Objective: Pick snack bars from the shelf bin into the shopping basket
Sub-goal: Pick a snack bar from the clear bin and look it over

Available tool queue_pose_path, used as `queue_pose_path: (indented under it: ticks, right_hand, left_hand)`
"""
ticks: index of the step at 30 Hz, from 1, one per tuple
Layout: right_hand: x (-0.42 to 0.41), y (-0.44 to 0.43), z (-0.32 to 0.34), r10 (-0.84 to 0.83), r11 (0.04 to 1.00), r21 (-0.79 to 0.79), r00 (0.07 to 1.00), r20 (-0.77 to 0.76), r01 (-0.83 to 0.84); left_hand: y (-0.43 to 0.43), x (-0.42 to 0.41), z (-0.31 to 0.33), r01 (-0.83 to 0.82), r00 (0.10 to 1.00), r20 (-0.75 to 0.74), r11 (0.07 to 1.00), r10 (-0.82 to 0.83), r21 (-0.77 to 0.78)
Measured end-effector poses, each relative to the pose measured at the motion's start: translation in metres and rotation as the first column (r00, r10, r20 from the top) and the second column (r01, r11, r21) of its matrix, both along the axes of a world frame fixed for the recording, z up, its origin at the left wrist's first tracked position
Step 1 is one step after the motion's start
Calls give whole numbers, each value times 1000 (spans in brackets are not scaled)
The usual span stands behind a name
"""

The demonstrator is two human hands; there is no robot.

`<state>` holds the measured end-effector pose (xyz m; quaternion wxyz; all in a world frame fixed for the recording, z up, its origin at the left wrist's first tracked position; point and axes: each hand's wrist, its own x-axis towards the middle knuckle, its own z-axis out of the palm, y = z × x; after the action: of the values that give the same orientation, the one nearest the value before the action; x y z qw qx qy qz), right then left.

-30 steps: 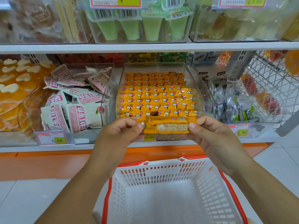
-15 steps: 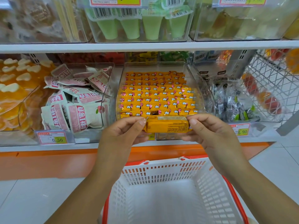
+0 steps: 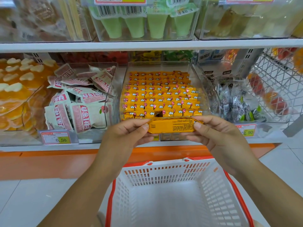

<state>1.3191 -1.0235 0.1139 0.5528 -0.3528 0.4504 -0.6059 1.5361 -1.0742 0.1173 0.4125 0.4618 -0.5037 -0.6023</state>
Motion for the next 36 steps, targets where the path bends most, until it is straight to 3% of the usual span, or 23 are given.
queue_pose_path:
  ticks: [6, 16, 19, 23, 27, 31, 34, 36]
  right_hand:
    - [-5, 0, 2, 104, 994, 18, 994, 36, -105]
    - [0, -3, -4, -26, 1000, -13, 997, -78, 25]
    - [2, -2, -5, -25, 999, 25, 999, -42, 26]
    - [4, 0, -8, 12, 999, 37, 1000, 10, -12]
    - [2, -4, -4, -114, 993, -19, 975, -191, 112]
    - [0, -31, 18, -211, 976, -141, 900, -381, 169]
    - [3, -58, 34, -168, 979, -192, 822, -544, 73]
    - [4, -72, 39, -100, 986, -166, 740, -665, -16]
  left_hand:
    - [-1, 7, 5, 118, 992, 42, 993, -119, 16]
    - [-2, 2, -1, 17, 989, 148, 998, -9, -53]
    - [2, -5, -1, 8, 973, 232, 996, 12, -84]
    - [-2, -9, -13, 131, 811, 573, 919, 116, -372]
    - [-19, -11, -21, 300, 662, 703, 768, 260, -566]
    - [-32, -11, -25, 407, 516, 815, 762, 263, -504]
    - [-38, -8, -32, 498, 397, 885, 753, 242, -430]
    - [-40, -5, -37, 520, 375, 896, 745, 240, -417]
